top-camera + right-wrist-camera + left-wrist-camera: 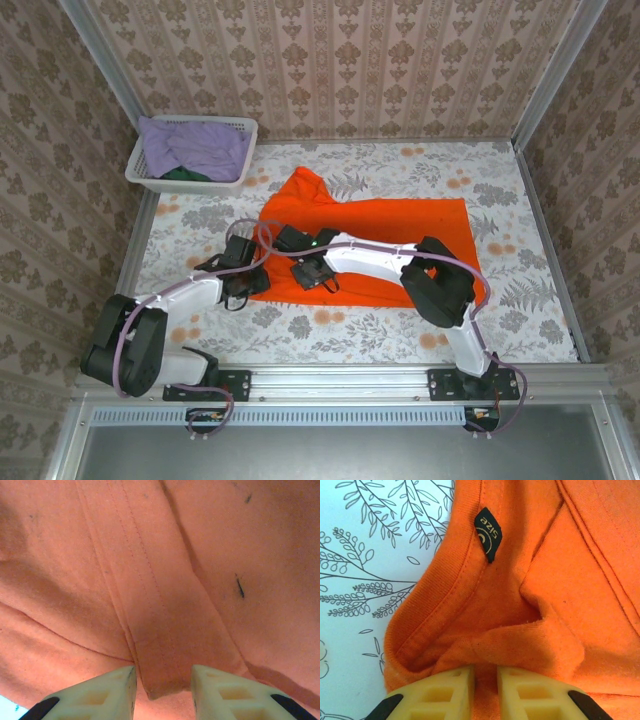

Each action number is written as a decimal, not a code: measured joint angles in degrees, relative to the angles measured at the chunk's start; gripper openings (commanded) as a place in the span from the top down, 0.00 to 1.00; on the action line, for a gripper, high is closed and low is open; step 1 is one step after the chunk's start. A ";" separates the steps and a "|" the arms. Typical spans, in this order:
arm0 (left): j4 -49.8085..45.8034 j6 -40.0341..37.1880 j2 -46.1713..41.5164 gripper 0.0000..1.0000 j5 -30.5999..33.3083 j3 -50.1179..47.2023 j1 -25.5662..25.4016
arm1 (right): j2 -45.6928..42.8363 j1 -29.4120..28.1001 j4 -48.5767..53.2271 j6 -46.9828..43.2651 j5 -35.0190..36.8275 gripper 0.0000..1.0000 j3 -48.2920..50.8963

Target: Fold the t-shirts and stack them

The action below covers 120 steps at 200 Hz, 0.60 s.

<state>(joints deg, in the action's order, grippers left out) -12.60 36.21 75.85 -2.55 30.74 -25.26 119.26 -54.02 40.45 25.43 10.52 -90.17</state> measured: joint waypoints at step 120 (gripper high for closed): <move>-7.54 0.50 -3.89 0.75 4.59 -0.42 -2.47 | 2.03 -0.04 1.60 -0.28 0.17 0.89 -1.77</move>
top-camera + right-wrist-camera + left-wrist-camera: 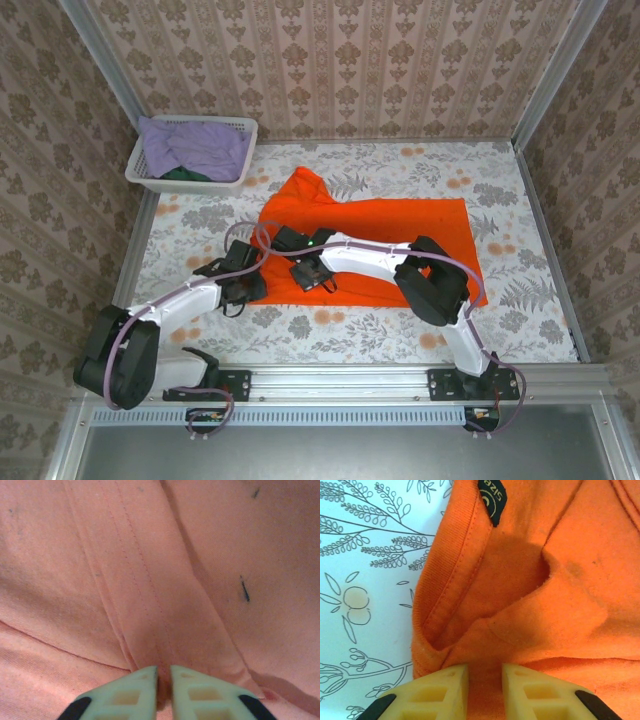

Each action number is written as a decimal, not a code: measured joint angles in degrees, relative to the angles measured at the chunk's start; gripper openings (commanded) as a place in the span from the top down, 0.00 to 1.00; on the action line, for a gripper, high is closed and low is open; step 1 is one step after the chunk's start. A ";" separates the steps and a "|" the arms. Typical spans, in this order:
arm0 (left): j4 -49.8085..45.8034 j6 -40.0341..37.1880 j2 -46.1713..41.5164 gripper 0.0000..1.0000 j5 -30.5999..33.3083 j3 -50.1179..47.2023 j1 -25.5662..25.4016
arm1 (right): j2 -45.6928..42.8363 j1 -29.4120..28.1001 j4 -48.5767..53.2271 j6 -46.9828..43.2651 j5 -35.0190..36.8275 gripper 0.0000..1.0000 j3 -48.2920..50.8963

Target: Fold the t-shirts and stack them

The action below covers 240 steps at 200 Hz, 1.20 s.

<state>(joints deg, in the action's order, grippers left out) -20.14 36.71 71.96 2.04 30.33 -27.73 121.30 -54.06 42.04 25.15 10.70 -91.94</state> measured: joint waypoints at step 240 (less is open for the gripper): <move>-0.90 0.63 -0.11 0.75 4.28 0.00 -0.81 | -1.18 16.24 -4.66 3.13 -17.59 1.00 2.45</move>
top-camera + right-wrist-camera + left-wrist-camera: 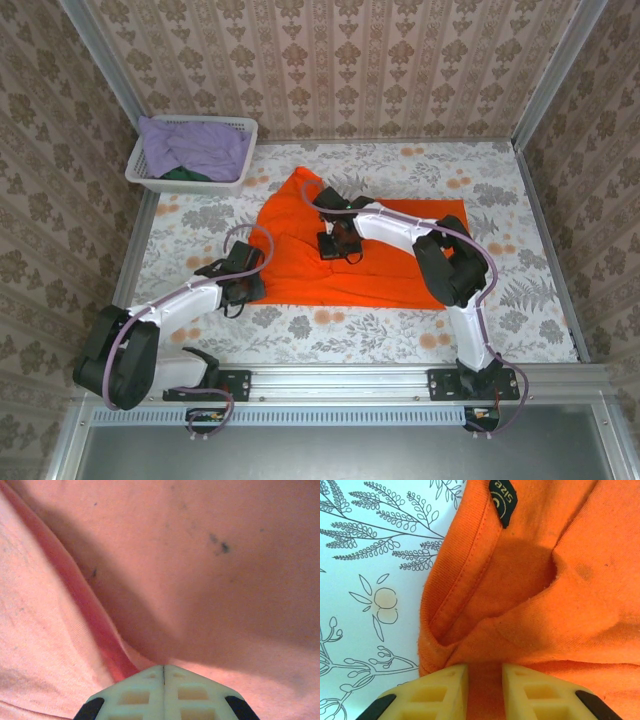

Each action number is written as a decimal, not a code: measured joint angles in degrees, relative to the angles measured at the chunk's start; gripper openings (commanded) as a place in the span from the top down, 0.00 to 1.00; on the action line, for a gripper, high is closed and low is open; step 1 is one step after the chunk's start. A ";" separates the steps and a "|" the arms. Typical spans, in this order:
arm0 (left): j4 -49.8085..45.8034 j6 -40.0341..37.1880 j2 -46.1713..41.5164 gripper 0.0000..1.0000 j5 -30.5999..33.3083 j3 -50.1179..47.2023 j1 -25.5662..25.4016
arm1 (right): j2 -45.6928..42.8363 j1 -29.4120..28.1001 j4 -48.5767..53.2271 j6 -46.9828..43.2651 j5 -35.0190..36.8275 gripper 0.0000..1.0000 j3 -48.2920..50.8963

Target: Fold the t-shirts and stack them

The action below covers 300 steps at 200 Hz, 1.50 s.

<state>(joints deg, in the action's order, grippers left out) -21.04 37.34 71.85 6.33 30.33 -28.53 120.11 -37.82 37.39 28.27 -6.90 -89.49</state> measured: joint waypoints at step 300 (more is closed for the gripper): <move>-2.71 -2.71 17.73 0.70 -4.00 18.75 -12.57 | -38.62 7.78 -18.14 15.72 6.64 0.69 51.87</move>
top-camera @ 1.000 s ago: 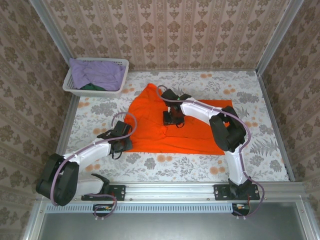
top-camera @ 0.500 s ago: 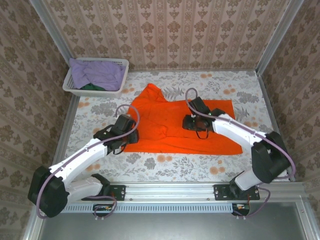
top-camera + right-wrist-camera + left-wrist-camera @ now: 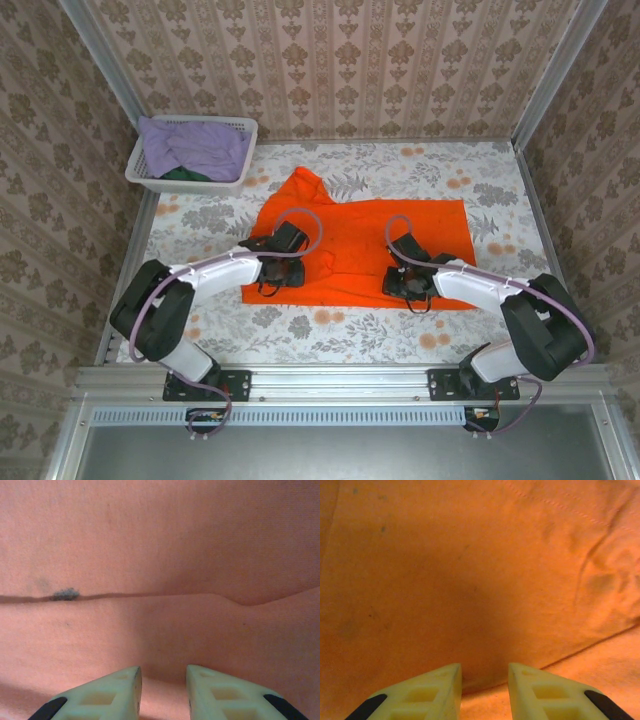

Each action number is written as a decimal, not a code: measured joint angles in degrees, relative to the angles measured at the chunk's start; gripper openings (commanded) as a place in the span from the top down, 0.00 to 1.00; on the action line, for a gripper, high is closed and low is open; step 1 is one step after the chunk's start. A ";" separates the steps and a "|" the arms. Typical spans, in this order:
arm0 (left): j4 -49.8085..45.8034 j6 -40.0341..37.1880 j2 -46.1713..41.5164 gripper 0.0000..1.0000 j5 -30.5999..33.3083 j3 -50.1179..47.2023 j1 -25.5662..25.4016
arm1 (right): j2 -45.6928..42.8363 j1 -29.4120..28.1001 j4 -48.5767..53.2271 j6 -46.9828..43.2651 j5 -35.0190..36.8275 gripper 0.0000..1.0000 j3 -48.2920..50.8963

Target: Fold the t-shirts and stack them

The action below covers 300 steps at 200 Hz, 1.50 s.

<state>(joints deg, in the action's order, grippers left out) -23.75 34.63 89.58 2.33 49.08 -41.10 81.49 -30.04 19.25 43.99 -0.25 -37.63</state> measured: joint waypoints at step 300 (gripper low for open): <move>-8.76 8.87 -26.10 0.53 -0.33 -0.61 7.69 | -28.33 -13.18 7.74 10.51 13.68 0.37 3.58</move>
<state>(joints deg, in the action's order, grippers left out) -32.51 43.51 63.48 2.00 48.47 -33.41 53.17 -43.22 26.98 54.50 13.43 -34.04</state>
